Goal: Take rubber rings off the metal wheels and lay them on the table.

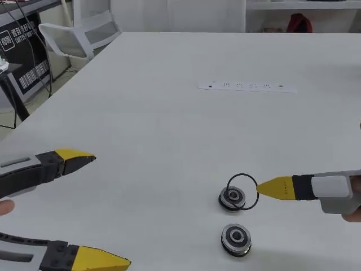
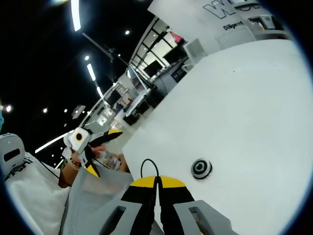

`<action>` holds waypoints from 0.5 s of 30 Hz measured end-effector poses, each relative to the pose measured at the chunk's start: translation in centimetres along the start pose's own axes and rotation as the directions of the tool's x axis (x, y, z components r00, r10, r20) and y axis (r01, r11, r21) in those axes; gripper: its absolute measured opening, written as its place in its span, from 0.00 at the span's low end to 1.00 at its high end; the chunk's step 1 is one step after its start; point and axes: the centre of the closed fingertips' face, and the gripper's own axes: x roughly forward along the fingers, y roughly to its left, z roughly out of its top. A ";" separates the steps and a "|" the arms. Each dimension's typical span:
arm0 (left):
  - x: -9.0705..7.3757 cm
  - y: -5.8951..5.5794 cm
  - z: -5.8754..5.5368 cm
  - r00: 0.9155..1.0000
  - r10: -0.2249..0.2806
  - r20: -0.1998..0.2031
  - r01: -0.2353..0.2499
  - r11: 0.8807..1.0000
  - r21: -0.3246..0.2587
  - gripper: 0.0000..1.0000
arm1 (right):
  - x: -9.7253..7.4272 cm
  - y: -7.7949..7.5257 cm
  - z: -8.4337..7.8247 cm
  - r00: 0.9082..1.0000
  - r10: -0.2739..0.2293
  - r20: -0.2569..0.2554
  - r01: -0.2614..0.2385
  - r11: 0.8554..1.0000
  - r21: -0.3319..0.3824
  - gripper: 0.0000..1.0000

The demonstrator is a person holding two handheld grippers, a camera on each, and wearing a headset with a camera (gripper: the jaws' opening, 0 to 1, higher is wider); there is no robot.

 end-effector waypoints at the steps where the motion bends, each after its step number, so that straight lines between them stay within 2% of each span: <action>1: -0.1 0.0 -0.2 1.000 0.003 -0.001 -0.003 1.000 -0.004 0.95 | 0.1 0.1 0.0 1.000 0.005 -0.006 -0.005 1.000 -0.002 0.00; 11: -0.4 0.0 -1.2 1.000 0.029 -0.004 -0.029 0.999 -0.026 0.95 | 2.3 1.1 -0.5 0.996 0.030 -0.079 -0.033 0.998 -0.045 0.00; 15: -0.4 -0.3 -1.6 0.999 0.026 -0.019 -0.027 0.999 -0.032 0.95 | 3.3 1.3 -1.0 0.993 0.036 -0.114 -0.043 0.997 -0.060 0.00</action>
